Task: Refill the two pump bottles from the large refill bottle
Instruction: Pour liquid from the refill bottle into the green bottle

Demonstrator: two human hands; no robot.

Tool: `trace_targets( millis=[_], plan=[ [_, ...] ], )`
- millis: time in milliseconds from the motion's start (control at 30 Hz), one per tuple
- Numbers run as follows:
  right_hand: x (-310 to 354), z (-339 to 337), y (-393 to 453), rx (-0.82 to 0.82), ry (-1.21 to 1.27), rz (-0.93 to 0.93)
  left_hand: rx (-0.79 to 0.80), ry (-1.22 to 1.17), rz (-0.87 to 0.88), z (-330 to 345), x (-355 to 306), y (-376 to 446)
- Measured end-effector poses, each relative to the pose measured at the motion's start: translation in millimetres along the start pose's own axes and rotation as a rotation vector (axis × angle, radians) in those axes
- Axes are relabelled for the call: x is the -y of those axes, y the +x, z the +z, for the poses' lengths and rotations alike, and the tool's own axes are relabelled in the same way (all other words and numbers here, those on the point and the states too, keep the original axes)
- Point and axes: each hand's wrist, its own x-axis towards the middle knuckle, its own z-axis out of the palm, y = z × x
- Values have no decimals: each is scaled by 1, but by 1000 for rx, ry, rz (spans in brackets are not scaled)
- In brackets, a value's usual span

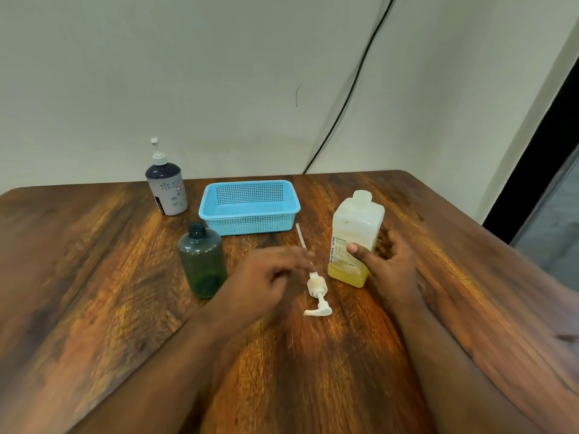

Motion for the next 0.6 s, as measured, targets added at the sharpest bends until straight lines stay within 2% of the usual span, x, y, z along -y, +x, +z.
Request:
trace_targets(
  millis=[67,133,200,267,333,433,600],
  plan=[
    [2,1,-4,15,1,-3,-203,-97,100,-20,2,-18],
    [6,4,-5,30,-8,-10,-461,-76,102,-36,8,-36],
    [10,9,-7,22,-5,-11,-677,-14,29,-47,20,-53],
    [15,12,-9,8,-6,-17,-794,-7,-95,-52,39,-63],
    [25,17,-9,26,-40,-61,-800,-105,-276,-55,62,-65],
    [47,24,-7,94,-94,-120,-682,-285,-488,-59,84,-63],
    [90,40,0,283,-225,-256,-484,-523,-444,-60,86,-61]
  ],
)
